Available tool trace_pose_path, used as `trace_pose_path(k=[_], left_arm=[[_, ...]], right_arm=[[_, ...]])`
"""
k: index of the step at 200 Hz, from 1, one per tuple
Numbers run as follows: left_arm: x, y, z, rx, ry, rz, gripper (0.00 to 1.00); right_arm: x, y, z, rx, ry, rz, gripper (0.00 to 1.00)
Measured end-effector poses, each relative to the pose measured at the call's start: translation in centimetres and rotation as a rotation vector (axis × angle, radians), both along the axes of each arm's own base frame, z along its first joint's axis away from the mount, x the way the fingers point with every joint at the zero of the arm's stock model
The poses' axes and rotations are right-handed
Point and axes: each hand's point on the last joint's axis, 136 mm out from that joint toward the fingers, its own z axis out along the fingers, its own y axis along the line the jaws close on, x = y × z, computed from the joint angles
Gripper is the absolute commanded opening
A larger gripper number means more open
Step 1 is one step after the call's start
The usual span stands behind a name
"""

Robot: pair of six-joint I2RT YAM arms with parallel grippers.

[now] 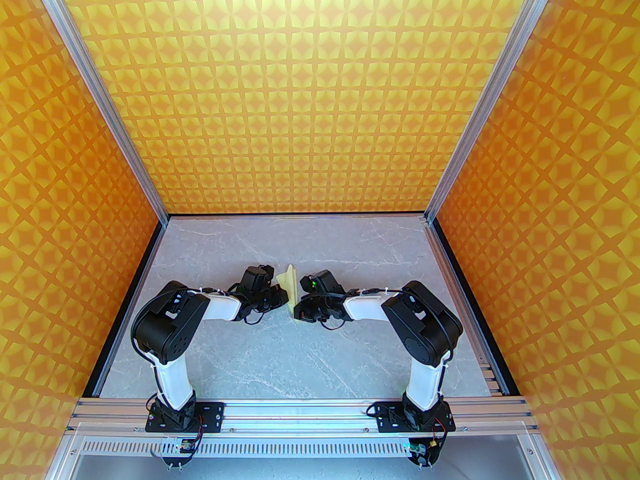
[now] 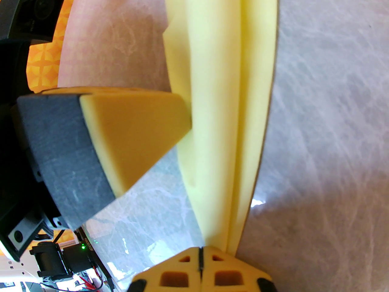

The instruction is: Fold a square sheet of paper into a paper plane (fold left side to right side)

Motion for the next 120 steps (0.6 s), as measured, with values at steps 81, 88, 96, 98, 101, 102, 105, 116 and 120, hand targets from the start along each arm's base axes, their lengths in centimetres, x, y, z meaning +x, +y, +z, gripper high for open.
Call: trace_pose_path(k=[81, 88, 96, 98, 101, 102, 105, 116, 120], left_arm=[[0.1, -0.1, -0.1, 0.004, 0.016, -0.005, 0.04], [0.1, -0.1, -0.1, 0.004, 0.016, -0.005, 0.04], [0.1, -0.2, -0.1, 0.003, 0.017, -0.006, 0.04], [0.1, -0.2, -0.1, 0.003, 0.017, -0.006, 0.04], [0.0, -0.2, -0.1, 0.004, 0.019, -0.006, 0.04], [0.1, -0.2, -0.1, 0.004, 0.019, -0.006, 0.04], [0.0, -0.2, -0.1, 0.004, 0.02, -0.006, 0.04], [0.1, -0.2, -0.1, 0.005, 0.02, -0.006, 0.04], [0.1, -0.2, -0.1, 0.005, 0.02, -0.006, 0.04]], right_arm=[[-0.8, -0.7, -0.1, -0.012, -0.006, 0.014, 0.0], [-0.9, -0.7, -0.1, -0.012, -0.007, 0.016, 0.0], [-1.1, -0.9, -0.1, -0.013, -0.008, 0.017, 0.0], [-1.1, -0.9, -0.1, -0.013, -0.007, 0.017, 0.0], [-1.2, -1.0, -0.1, -0.014, -0.007, 0.017, 0.0], [-1.2, -1.0, -0.1, -0.013, -0.007, 0.017, 0.0], [-1.3, -1.0, -0.1, -0.014, -0.005, 0.017, 0.0], [-1.5, -1.3, -0.1, -0.017, 0.001, 0.017, 0.0], [-1.6, -1.3, -0.1, -0.019, 0.002, 0.019, 0.0]])
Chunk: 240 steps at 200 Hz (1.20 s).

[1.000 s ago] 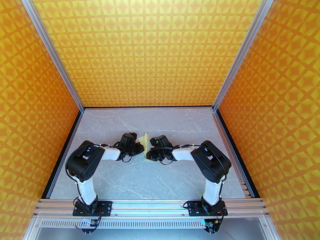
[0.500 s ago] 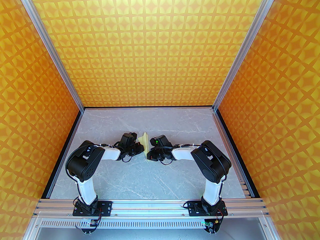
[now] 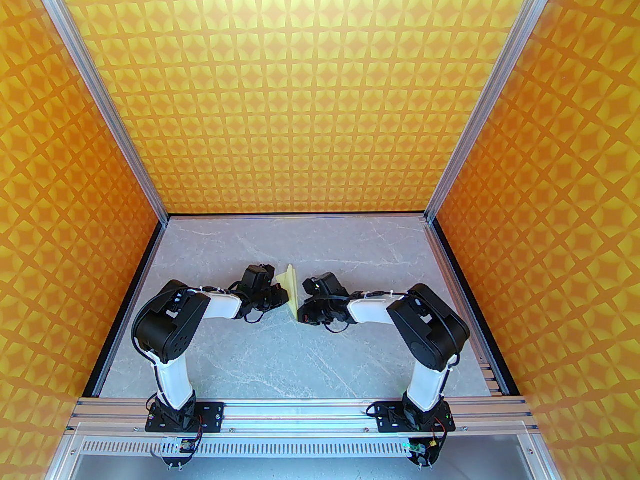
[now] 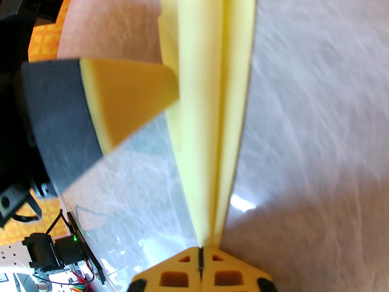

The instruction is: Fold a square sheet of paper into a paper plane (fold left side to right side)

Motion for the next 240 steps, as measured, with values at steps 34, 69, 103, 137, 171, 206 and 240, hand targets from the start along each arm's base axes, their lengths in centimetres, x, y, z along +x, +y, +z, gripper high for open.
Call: trace_pose_path(k=[34, 69, 103, 137, 171, 206, 240], left_arm=[[0.0, 0.0, 0.0, 0.0, 0.0, 0.0, 0.05], [0.0, 0.0, 0.0, 0.0, 0.001, 0.0, 0.05], [0.1, 0.0, 0.0, 0.002, 0.004, 0.0, 0.05], [0.1, 0.0, 0.0, 0.003, 0.005, 0.0, 0.05], [0.1, -0.1, 0.0, 0.005, 0.01, -0.001, 0.05], [0.1, -0.1, 0.0, 0.006, 0.011, -0.001, 0.05], [0.1, -0.1, 0.0, 0.006, 0.012, -0.002, 0.05]], right_arm=[[-1.0, -0.6, 0.3, -0.021, 0.038, 0.006, 0.01], [0.1, 0.4, 2.3, 0.013, 0.018, -0.003, 0.02], [2.2, 1.8, 4.2, 0.058, -0.028, -0.014, 0.02], [3.1, 2.3, 2.7, 0.052, -0.007, -0.031, 0.02], [3.3, 1.9, 0.8, 0.011, 0.014, -0.051, 0.02], [3.5, 1.7, 0.6, -0.004, 0.004, -0.064, 0.02], [3.5, 1.5, 0.3, -0.01, 0.003, -0.068, 0.0]])
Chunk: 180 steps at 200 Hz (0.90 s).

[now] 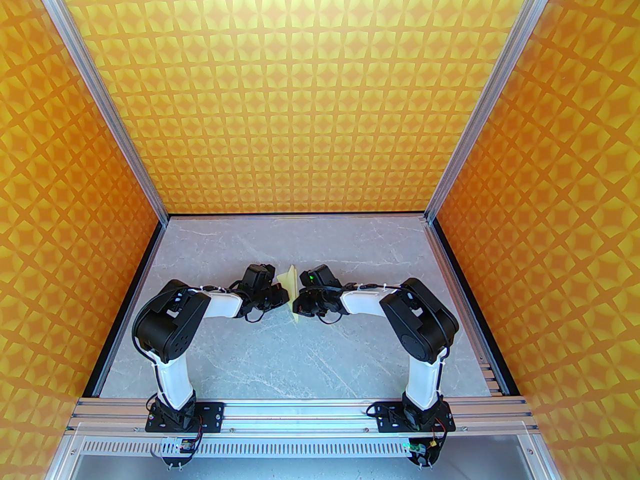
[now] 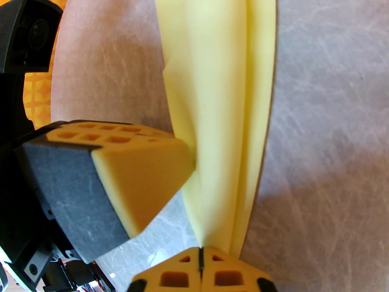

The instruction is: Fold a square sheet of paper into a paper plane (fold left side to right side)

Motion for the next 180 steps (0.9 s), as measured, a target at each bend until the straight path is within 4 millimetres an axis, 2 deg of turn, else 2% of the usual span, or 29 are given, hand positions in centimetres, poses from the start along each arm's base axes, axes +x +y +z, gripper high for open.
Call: trace_pose_path(k=[12, 21, 38, 53, 79, 98, 114, 126, 139, 158, 180], left_arm=[[0.0, 0.0, 0.0, 0.001, 0.001, 0.0, 0.07], [0.0, 0.0, 0.0, 0.0, 0.001, -0.001, 0.14], [0.2, -0.3, 0.5, -0.004, -0.009, -0.008, 0.18], [0.4, -0.4, 0.7, -0.004, -0.012, -0.012, 0.3], [0.5, -0.2, 2.0, 0.003, -0.032, -0.013, 0.33], [0.6, 0.4, 3.7, 0.013, -0.057, -0.004, 0.32], [1.0, 0.6, 5.7, 0.015, -0.097, -0.002, 0.26], [1.5, 0.5, 7.1, 0.007, -0.127, 0.002, 0.16], [2.0, 0.2, 8.5, -0.003, -0.162, -0.002, 0.14], [2.4, -0.2, 9.2, -0.013, -0.177, -0.009, 0.13], [2.7, -1.2, 8.4, -0.016, -0.159, -0.031, 0.13]], right_arm=[[0.0, 0.0, -0.1, -0.002, -0.001, -0.001, 0.0], [0.0, 0.0, -0.2, -0.001, -0.002, -0.002, 0.0], [0.0, -0.1, -0.2, -0.001, -0.002, -0.002, 0.0], [0.0, -0.1, -0.2, -0.002, -0.003, -0.002, 0.0], [0.0, -0.1, -0.3, 0.0, -0.004, -0.002, 0.0], [0.0, -0.1, -0.3, 0.0, -0.005, -0.002, 0.0], [0.0, -0.1, -0.3, 0.0, -0.004, -0.002, 0.0], [0.0, -0.1, -0.3, 0.0, -0.005, -0.002, 0.0], [0.0, -0.1, -0.3, 0.0, -0.004, -0.002, 0.0], [0.0, -0.1, -0.3, 0.0, -0.004, -0.002, 0.0], [0.0, -0.1, -0.3, 0.0, -0.005, -0.002, 0.0]])
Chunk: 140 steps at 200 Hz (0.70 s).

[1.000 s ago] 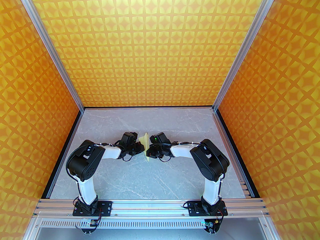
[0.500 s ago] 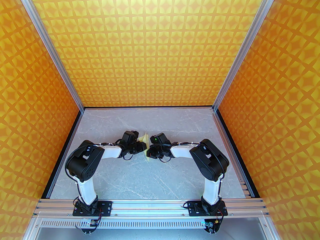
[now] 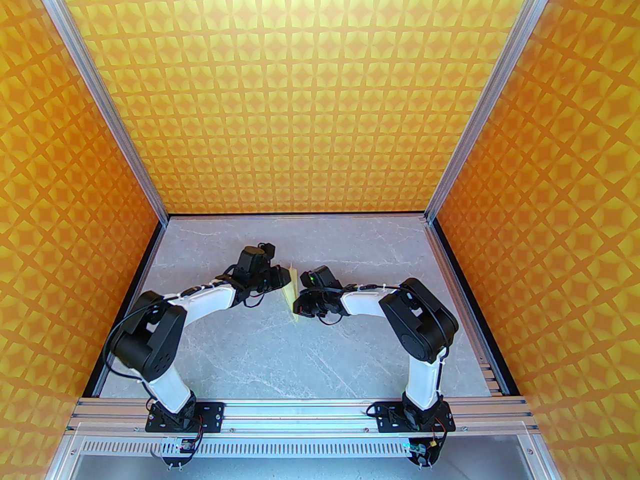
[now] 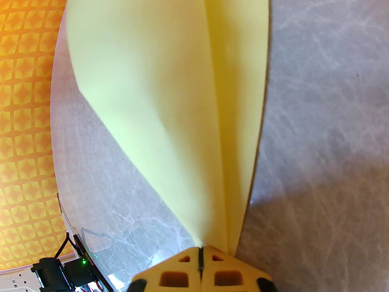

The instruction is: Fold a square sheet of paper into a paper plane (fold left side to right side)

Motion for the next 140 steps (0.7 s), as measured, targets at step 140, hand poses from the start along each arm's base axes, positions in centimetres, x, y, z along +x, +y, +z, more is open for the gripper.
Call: trace_pose_path(k=[140], left_arm=[[-0.5, -0.7, -8.0, 0.072, 0.144, -0.04, 0.14]], right_arm=[[0.0, 0.0, 0.0, 0.001, 0.0, 0.0, 0.0]])
